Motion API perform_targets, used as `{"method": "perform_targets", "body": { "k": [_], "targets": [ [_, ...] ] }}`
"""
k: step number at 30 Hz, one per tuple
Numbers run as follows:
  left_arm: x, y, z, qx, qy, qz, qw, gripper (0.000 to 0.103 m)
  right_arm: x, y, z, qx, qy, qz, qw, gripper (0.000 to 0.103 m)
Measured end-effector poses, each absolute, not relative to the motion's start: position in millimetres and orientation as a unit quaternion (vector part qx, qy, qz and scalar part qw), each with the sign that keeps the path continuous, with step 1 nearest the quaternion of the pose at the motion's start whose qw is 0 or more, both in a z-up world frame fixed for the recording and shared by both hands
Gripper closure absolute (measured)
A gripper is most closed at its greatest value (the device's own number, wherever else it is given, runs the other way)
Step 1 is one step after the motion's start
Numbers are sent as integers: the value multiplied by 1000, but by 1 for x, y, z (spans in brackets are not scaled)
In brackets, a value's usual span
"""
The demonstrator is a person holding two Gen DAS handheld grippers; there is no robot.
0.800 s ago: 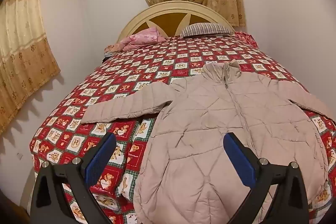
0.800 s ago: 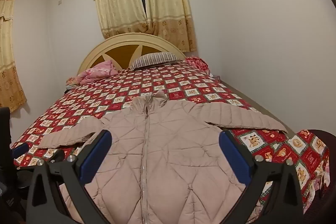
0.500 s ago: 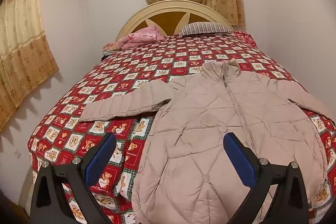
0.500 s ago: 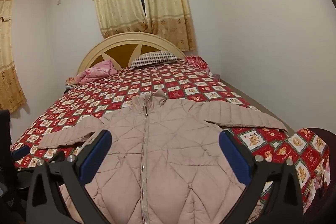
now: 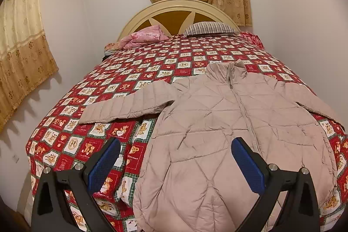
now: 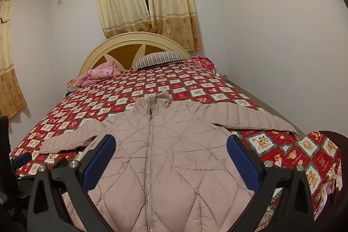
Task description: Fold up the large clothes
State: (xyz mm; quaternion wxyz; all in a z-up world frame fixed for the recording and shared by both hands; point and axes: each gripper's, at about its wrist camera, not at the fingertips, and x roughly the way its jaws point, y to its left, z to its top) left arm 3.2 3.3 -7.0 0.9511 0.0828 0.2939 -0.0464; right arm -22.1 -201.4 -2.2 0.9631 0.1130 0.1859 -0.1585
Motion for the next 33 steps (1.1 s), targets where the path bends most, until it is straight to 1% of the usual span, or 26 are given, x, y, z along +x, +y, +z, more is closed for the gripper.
{"method": "perform_targets", "body": {
  "k": [33],
  "targets": [
    [5, 7, -11, 81, 301, -49, 949, 1, -22, -206, -10, 121, 193, -160, 961, 0]
  ]
}}
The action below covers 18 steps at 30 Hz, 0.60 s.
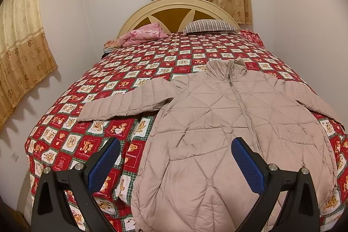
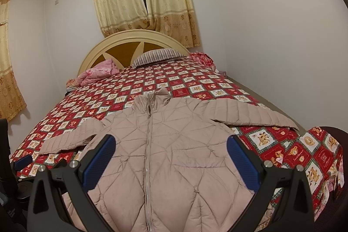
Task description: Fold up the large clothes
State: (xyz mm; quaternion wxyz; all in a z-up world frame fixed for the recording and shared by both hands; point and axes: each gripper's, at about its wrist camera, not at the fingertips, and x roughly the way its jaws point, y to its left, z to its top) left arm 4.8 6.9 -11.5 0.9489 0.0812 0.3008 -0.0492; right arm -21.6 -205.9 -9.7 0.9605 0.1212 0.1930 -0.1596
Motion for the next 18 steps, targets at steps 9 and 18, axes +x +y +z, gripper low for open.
{"method": "perform_targets", "body": {
  "k": [9, 18],
  "targets": [
    [6, 8, -13, 80, 306, -49, 948, 1, -21, -207, -10, 122, 194, -159, 960, 0],
    [10, 7, -17, 79, 312, -50, 945, 1, -21, -205, -12, 126, 197, -159, 959, 0]
  ]
}}
